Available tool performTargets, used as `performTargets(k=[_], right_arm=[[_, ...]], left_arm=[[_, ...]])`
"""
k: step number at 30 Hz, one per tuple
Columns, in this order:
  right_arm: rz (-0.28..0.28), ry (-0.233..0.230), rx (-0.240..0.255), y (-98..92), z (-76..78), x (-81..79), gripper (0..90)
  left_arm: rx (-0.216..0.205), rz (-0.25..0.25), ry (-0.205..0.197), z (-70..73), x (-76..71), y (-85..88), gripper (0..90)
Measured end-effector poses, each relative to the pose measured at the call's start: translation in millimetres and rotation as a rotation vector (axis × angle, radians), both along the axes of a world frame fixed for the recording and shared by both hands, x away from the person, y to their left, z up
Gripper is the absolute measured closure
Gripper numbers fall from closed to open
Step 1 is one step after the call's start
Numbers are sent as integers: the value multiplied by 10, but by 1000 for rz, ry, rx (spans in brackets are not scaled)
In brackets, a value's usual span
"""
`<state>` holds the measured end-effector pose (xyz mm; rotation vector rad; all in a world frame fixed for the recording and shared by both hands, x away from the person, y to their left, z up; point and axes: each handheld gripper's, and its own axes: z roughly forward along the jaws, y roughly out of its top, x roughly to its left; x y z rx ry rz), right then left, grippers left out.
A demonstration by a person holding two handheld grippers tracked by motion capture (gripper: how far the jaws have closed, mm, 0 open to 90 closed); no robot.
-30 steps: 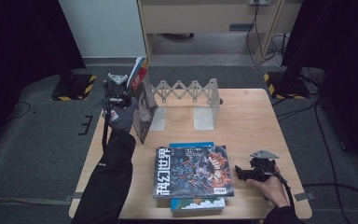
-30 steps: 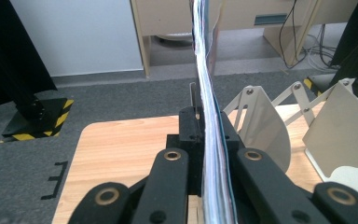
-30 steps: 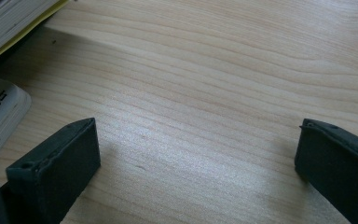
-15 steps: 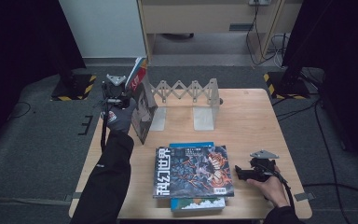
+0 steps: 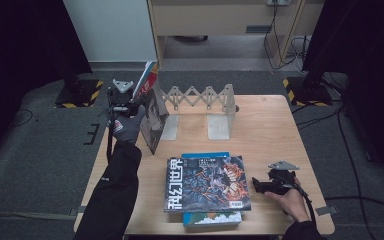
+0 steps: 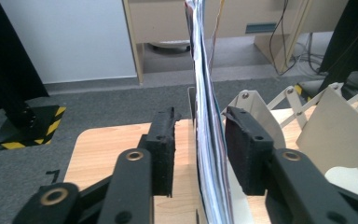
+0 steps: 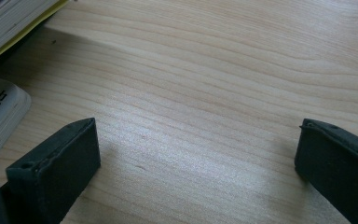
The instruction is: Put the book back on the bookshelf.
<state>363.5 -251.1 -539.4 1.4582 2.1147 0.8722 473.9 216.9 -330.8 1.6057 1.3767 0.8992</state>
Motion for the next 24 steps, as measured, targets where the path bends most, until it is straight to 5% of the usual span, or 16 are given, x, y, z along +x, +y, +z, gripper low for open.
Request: performTargets(k=[14,24], right_arm=[[-3,-2,-1,3,-2,1,3],[-6,-2,1,4,-2,3,4]], left_arm=[[-50,-50,-69,226,-189,92,514],[-106,-127,-113,378,-469,177,479]])
